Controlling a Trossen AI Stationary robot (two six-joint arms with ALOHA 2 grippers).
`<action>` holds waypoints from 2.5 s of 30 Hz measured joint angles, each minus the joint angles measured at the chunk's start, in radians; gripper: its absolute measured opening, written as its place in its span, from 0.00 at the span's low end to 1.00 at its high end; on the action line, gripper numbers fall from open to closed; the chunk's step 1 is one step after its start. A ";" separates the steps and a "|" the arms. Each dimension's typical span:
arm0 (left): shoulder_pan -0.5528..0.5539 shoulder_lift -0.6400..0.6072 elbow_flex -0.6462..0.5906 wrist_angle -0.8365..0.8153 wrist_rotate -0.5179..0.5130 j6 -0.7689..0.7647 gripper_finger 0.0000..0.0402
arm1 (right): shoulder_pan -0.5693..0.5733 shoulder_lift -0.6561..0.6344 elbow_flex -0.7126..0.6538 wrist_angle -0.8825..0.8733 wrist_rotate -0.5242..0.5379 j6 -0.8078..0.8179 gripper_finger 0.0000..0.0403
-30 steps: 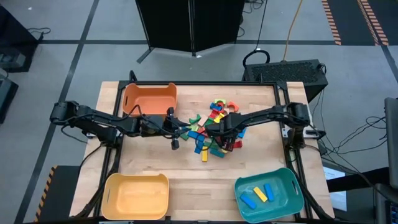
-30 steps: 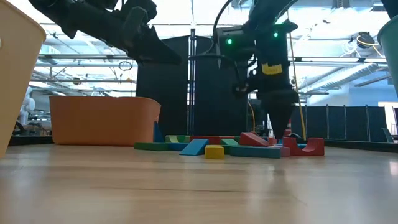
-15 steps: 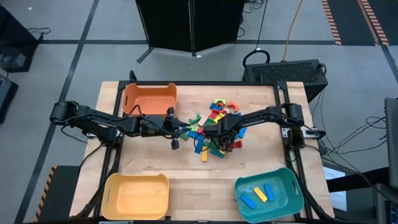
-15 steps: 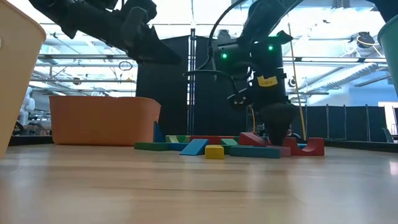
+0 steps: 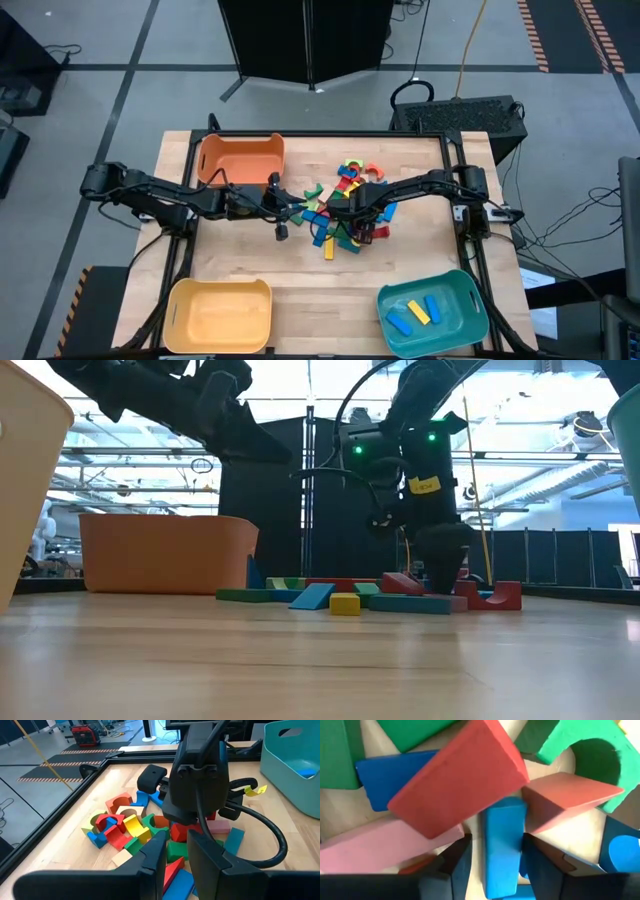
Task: Sort blocks by size
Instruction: Put the blue rectangular block into the blue bin
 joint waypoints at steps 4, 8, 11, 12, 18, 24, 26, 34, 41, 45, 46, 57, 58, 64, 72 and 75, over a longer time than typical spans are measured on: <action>0.000 0.000 0.000 0.000 0.000 0.000 0.20 | 0.000 -0.001 0.000 0.001 0.000 0.000 0.28; 0.000 0.000 0.000 0.000 0.000 -0.001 0.20 | 0.000 -0.002 0.000 0.001 0.000 0.001 0.22; 0.000 0.000 0.000 0.000 0.000 -0.001 0.20 | 0.001 -0.002 0.000 0.001 0.000 0.001 0.21; 0.000 0.000 0.000 0.000 0.000 -0.001 0.20 | 0.001 -0.002 0.000 0.001 0.000 0.000 0.21; 0.000 0.000 0.000 0.000 0.000 -0.001 0.20 | 0.001 -0.002 0.001 -0.004 0.001 0.002 0.21; 0.000 0.000 0.000 0.000 0.000 -0.001 0.20 | 0.014 -0.002 0.001 -0.049 0.004 0.015 0.21; 0.000 0.000 0.000 0.000 0.000 -0.001 0.20 | 0.021 -0.005 0.000 -0.054 0.004 0.015 0.21; 0.000 0.000 0.000 -0.001 0.000 0.000 0.20 | 0.040 -0.072 0.000 -0.066 0.004 0.049 0.21; 0.000 0.000 0.000 -0.001 0.000 0.000 0.20 | 0.050 -0.194 0.000 -0.094 0.004 0.096 0.21; 0.000 0.000 0.000 -0.001 0.000 0.000 0.20 | 0.062 -0.274 0.000 -0.142 0.005 0.139 0.21; 0.000 0.000 0.000 -0.001 0.000 0.000 0.20 | 0.067 -0.292 0.000 -0.152 0.005 0.151 0.21; 0.000 0.000 0.000 -0.002 0.000 0.001 0.20 | 0.193 -0.484 0.000 -0.284 0.005 0.363 0.22; 0.000 0.000 0.000 -0.002 0.000 0.001 0.20 | 0.210 -0.495 0.000 -0.292 0.005 0.387 0.22; 0.000 0.000 0.000 -0.001 0.000 0.000 0.20 | 0.327 -0.531 0.000 -0.355 0.005 0.534 0.22; 0.000 0.000 0.000 0.000 0.000 -0.001 0.20 | 0.488 -0.531 0.000 -0.363 0.001 0.717 0.22; 0.000 0.000 0.000 0.000 0.000 -0.001 0.20 | 0.547 -0.531 0.000 -0.363 -0.005 0.778 0.22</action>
